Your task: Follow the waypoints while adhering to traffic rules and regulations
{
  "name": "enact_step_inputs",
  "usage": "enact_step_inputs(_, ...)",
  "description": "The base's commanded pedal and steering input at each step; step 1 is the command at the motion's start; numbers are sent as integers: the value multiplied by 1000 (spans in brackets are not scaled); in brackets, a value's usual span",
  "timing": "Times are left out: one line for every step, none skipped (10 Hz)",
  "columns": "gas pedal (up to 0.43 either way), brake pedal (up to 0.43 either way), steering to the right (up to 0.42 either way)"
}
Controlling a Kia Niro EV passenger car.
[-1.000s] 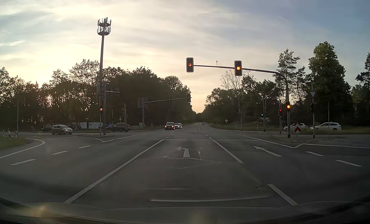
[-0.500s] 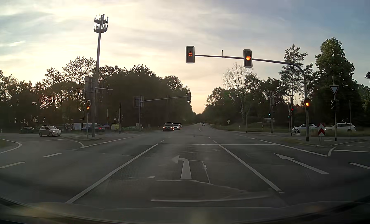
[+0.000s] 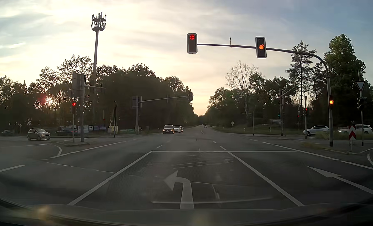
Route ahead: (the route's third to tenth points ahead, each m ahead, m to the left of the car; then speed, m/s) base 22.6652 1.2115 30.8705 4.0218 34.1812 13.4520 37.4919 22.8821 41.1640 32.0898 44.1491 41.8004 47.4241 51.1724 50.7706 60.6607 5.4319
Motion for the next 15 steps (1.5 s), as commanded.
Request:
enact_step_inputs(0, 317, 0)
enact_step_inputs(0, 311, 0)
enact_step_inputs(0, 293, -1)
enact_step_inputs(0, 268, 0)
enact_step_inputs(0, 244, 3)
enact_step_inputs(0, 238, 7)
enact_step_inputs(0, 232, 6)
enact_step_inputs(0, 232, 5)
enact_step_inputs(0, 232, 5)
enact_step_inputs(0, 232, 5)
enact_step_inputs(0, 232, 5)
enact_step_inputs(0, 238, 5)
enact_step_inputs(0, 238, 5)
enact_step_inputs(0, 238, 4)
enact_step_inputs(0, 238, 3)
